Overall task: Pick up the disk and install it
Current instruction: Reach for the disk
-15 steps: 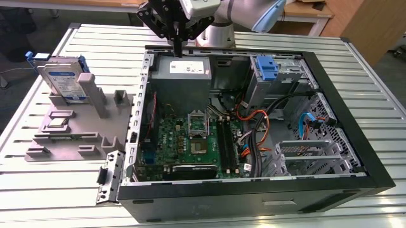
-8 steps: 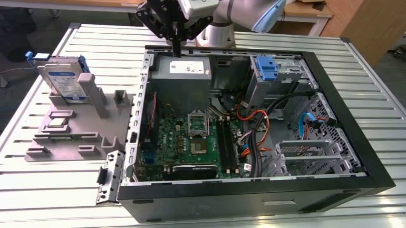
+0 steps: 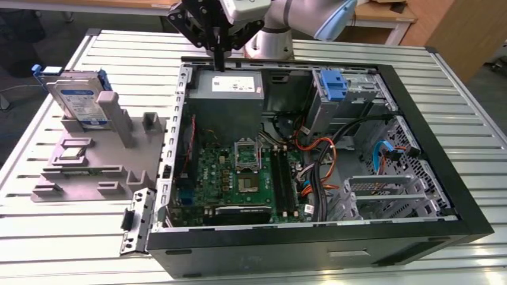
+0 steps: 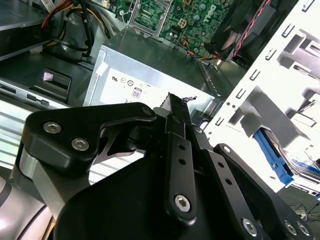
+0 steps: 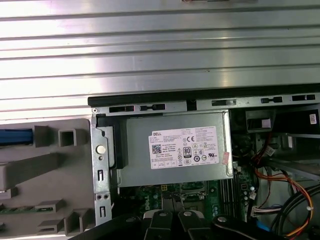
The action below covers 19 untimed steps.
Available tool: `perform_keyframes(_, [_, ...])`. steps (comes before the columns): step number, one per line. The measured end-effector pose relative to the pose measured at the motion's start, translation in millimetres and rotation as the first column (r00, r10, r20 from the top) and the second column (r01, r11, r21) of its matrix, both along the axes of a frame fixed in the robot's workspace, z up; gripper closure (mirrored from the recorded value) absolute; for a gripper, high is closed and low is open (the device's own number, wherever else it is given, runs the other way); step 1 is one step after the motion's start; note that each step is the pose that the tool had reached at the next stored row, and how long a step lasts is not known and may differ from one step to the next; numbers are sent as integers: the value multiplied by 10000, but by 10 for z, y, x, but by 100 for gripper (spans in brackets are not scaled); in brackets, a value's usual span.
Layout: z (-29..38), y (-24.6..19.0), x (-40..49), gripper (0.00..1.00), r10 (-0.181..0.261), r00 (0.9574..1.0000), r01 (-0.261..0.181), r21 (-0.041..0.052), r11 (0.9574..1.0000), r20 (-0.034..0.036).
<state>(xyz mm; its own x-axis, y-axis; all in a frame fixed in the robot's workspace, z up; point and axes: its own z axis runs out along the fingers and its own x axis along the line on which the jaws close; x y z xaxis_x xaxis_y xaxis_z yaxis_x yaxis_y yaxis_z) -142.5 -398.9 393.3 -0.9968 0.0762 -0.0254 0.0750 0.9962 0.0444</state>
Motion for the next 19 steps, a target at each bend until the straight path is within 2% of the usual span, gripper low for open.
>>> perform_keyframes(19, [-1,0,-38,90,0,10000,0,0,10000,0])
